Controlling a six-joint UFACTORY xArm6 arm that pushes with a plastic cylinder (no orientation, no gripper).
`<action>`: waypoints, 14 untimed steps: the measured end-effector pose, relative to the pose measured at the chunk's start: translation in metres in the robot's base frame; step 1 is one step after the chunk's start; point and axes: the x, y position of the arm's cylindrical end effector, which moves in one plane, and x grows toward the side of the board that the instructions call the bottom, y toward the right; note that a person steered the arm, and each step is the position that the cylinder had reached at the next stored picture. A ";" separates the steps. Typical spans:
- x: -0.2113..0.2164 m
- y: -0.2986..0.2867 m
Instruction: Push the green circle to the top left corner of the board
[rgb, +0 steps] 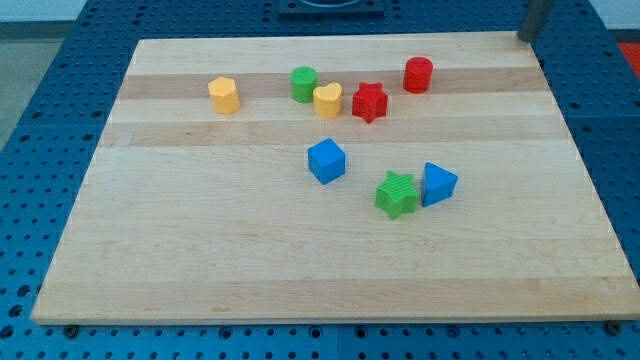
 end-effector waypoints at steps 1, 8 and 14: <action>0.007 -0.032; 0.065 -0.221; 0.104 -0.345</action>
